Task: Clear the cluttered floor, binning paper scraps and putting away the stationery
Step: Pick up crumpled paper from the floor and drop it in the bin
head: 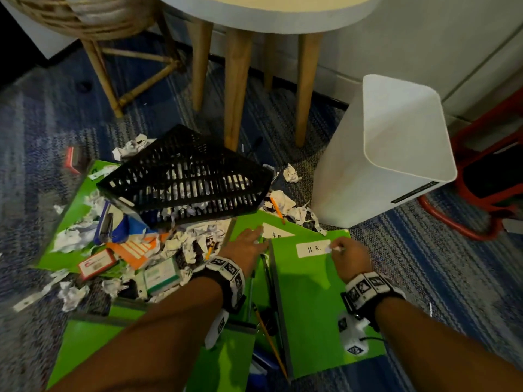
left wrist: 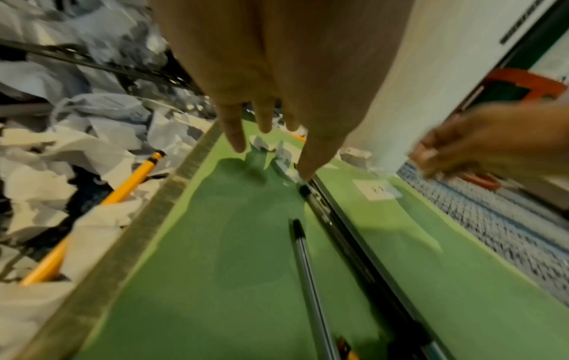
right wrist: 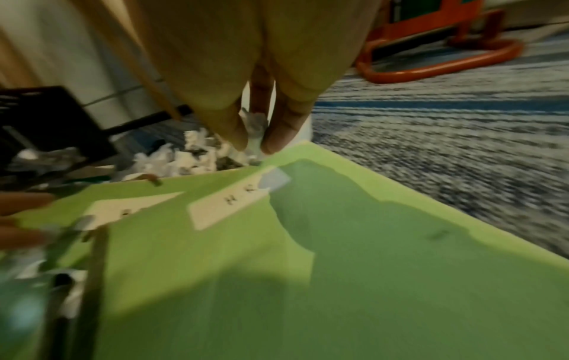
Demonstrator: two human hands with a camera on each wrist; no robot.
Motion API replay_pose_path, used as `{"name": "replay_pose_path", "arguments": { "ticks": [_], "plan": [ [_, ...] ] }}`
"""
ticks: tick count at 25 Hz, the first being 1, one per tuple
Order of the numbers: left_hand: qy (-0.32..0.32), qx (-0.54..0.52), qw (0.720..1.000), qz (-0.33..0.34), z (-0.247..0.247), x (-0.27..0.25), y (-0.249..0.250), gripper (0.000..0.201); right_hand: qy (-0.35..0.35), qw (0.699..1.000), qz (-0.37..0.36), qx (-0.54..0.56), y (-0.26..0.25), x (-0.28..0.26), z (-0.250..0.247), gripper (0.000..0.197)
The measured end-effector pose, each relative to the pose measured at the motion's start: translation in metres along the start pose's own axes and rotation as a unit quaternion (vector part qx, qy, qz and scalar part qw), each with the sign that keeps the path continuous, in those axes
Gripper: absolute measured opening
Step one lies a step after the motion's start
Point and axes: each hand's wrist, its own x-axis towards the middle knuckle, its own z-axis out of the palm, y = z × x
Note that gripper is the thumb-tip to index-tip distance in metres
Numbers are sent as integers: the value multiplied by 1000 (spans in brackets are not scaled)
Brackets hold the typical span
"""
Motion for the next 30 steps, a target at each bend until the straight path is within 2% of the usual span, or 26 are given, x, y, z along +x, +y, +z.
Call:
{"name": "replay_pose_path", "arguments": {
  "ticks": [2, 5, 7, 10, 14, 18, 21, 25, 28, 30],
  "plan": [
    [-64, 52, 997, -4, 8, 2, 4, 69, -26, 999, -45, -6, -25, 10, 6, 19],
    [-77, 57, 995, -20, 21, -5, 4, 64, -43, 998, -49, -15, -48, 25, 15, 31],
    [-56, 39, 997, -32, 25, -11, -1, 61, -67, 996, -53, -26, -57, 35, 21, 44],
    [-11, 61, 998, -5, 15, -13, -10, 47, -95, 992, -55, -54, -65, 50, 31, 59],
    [26, 48, 998, 36, -11, -13, -25, 38, -126, 986, -61, -93, -78, 60, 45, 60],
    [72, -60, 995, 37, -29, -28, -20, 37, -187, 963, -61, -184, -83, 58, 61, 61],
    [119, -142, 982, 29, -40, -41, -14, 31, -152, 976, -43, -149, -94, 51, 58, 55],
    [211, -255, 943, -17, -64, -51, -4, 33, -55, 995, -54, -56, -106, 19, 42, 57],
    [262, -299, 917, 10, -100, -57, 16, 27, 11, 994, -84, 63, -114, -21, 8, 49],
    [303, -320, 897, 47, -131, -61, 35, 20, 57, 983, -94, 150, -118, -52, -29, 43]
  ]
}}
